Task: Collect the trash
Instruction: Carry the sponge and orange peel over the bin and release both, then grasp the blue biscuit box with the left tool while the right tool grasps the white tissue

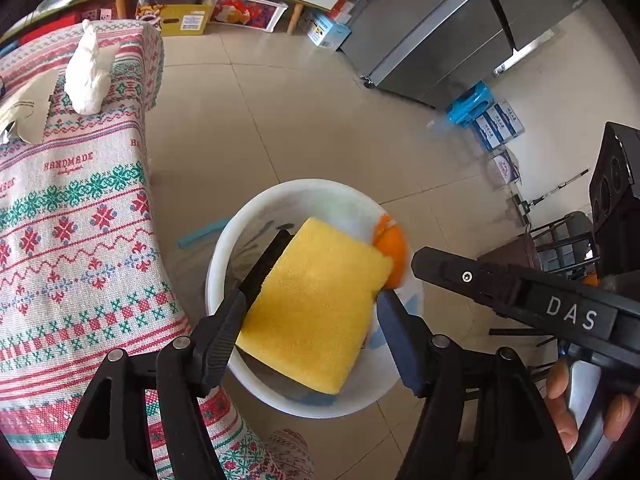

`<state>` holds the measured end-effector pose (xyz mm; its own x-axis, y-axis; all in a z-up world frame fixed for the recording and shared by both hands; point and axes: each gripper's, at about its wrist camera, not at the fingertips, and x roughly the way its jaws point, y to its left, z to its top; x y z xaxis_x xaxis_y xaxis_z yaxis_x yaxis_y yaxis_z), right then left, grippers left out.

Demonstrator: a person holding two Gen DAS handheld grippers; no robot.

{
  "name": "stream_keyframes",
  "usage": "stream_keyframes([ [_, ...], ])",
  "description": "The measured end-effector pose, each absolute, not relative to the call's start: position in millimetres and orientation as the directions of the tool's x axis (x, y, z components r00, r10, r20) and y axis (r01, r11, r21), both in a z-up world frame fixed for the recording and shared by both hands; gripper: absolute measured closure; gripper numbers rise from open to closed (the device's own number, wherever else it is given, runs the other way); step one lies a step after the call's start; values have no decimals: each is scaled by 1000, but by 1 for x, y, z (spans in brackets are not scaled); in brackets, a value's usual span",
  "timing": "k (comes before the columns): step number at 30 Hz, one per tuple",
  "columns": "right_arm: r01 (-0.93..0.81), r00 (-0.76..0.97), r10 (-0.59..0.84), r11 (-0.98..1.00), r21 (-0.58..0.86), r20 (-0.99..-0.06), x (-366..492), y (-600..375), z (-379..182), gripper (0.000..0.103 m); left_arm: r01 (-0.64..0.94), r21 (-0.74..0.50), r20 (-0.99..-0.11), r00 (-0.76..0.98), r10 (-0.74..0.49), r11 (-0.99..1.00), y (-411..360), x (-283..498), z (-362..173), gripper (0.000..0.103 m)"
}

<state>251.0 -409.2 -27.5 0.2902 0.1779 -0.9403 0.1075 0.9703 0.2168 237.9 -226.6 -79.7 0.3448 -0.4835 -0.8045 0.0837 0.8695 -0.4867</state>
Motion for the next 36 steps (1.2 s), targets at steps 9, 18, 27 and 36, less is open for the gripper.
stream_keyframes([
  [9, 133, 304, 182, 964, 230, -935, 253, -411, -24, 69, 72, -478, -812, 344, -472, 875, -221, 235, -82, 31],
  [18, 101, 300, 178, 971, 217, -937, 257, -394, -24, 67, 42, -434, -829, 373, -418, 900, -182, 215, -75, 31],
  [27, 10, 285, 191, 979, 202, -939, 263, -357, -26, 59, -81, -350, -863, 415, -288, 933, -95, 203, -71, 32],
  [36, -86, 272, 214, 976, 198, -938, 272, -312, -29, 57, -186, -288, -879, 441, -182, 939, -5, 205, -63, 32],
])
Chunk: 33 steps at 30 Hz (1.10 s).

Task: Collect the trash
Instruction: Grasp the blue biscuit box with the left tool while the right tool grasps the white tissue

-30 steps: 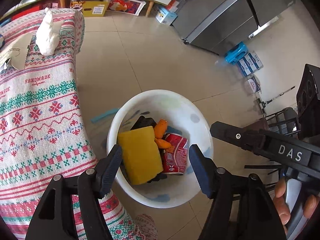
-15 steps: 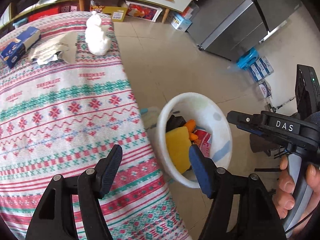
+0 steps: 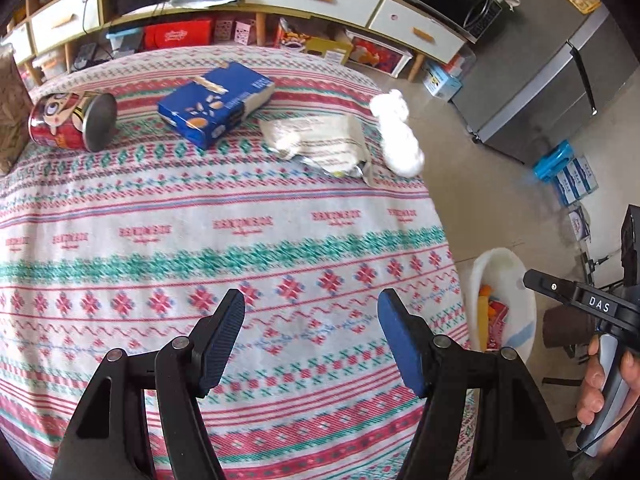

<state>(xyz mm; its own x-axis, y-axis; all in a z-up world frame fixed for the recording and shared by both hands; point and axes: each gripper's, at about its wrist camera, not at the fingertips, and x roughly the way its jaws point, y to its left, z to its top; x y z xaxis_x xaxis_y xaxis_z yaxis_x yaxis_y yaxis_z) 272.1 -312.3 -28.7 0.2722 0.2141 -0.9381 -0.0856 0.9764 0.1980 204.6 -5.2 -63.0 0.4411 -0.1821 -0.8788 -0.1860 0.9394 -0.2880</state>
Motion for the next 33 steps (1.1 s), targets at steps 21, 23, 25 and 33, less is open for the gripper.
stream_keyframes([
  [21, -288, 355, 350, 923, 254, -867, 341, -193, -39, 53, -138, -69, -920, 391, -10, 988, 64, 332, -57, 24],
  [23, -300, 363, 343, 923, 240, -866, 349, -186, -43, 53, -124, -48, -927, 375, 2, 991, 63, 340, -63, 24],
  [25, -304, 367, 342, 923, 236, -865, 355, -180, -48, 53, -122, -27, -934, 356, 18, 992, 65, 347, -71, 24],
  [33, -361, 349, 285, 920, 153, -893, 364, -145, -70, 60, -108, 2, -943, 330, 38, 994, 66, 351, -94, 34],
])
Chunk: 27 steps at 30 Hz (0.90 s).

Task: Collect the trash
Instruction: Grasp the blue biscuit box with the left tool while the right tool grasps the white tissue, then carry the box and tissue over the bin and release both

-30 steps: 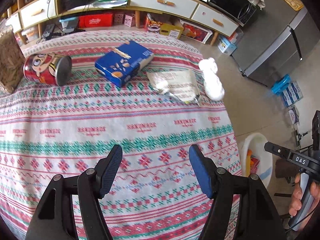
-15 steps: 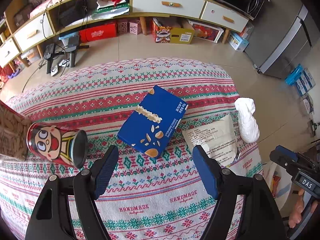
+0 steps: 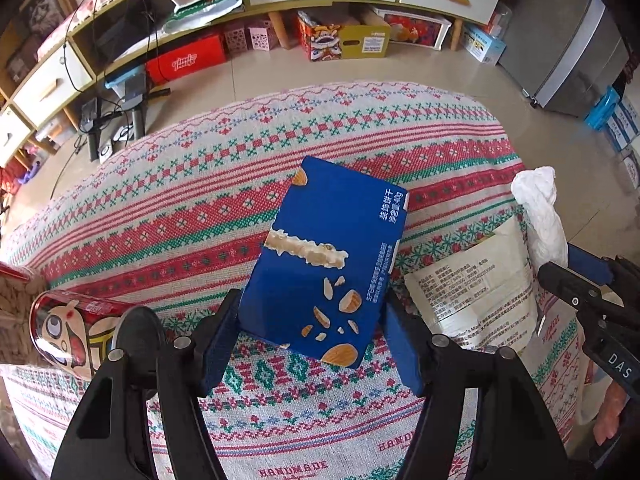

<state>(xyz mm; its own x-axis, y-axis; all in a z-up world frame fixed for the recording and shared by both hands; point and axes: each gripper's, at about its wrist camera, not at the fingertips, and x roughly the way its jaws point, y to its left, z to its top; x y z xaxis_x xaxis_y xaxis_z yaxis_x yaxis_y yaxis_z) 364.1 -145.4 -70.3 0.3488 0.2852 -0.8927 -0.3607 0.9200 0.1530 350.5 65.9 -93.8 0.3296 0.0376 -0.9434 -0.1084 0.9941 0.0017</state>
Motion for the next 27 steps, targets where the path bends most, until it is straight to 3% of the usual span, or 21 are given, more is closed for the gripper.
stream_keyframes([
  [1, -359, 341, 280, 921, 151, -897, 364, -144, -71, 69, -108, 2, -941, 337, 38, 994, 65, 349, -93, 34],
  [6, -337, 314, 290, 924, 179, -904, 363, -151, -68, 72, -130, 10, -943, 328, 53, 991, 65, 341, -91, 36],
  [16, -325, 315, 306, 924, 201, -898, 352, -166, -47, 73, -212, -1, -929, 363, 77, 977, 64, 302, -69, 37],
  [27, -337, 308, 329, 915, 220, -893, 326, -188, -25, 73, -257, -90, -918, 396, 20, 962, 57, 228, -48, 37],
])
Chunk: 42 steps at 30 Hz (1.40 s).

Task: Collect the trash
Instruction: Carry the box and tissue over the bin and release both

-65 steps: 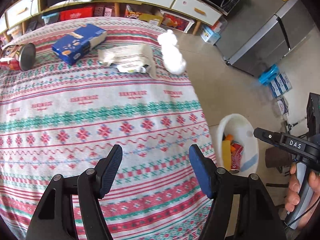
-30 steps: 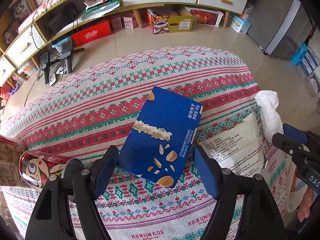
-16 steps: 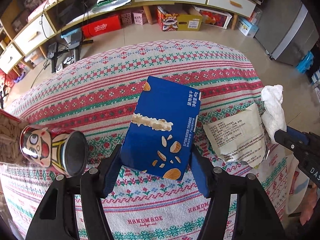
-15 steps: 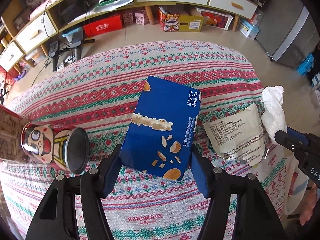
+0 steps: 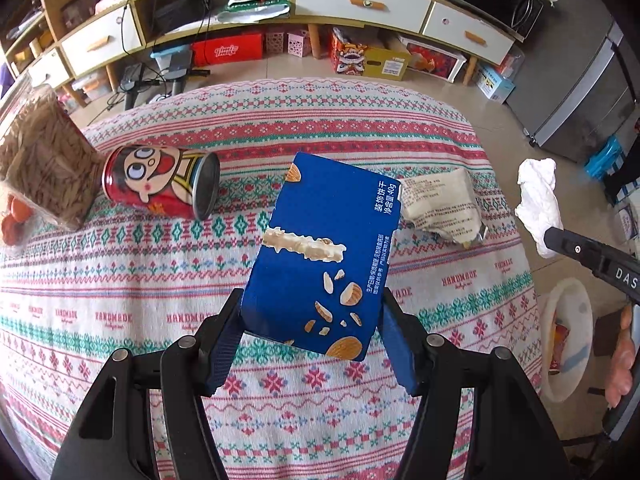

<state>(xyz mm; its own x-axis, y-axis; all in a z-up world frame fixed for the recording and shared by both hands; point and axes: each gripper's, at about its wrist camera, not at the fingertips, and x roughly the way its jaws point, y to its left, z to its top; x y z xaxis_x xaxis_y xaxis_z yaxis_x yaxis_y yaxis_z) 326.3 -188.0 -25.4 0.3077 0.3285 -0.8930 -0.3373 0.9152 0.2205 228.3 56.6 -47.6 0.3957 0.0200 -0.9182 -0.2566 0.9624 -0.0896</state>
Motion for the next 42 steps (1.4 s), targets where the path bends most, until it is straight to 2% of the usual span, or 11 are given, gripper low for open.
stream_keyframes([
  [10, -340, 302, 369, 903, 262, -879, 294, -207, -9, 73, -247, -194, -902, 426, -74, 949, 38, 168, -37, 37],
  [23, -341, 260, 359, 903, 263, -896, 250, -234, -8, 73, -201, -224, -902, 412, -125, 954, -1, 140, -37, 37],
  [31, -256, 300, 408, 905, 339, -862, 228, -283, 4, 73, -146, -241, -895, 416, -162, 959, -33, 134, -32, 37],
  [42, -54, 277, 364, 930, 364, -889, 235, -368, -15, 73, -45, -331, -881, 372, -291, 943, -119, 148, -45, 37],
])
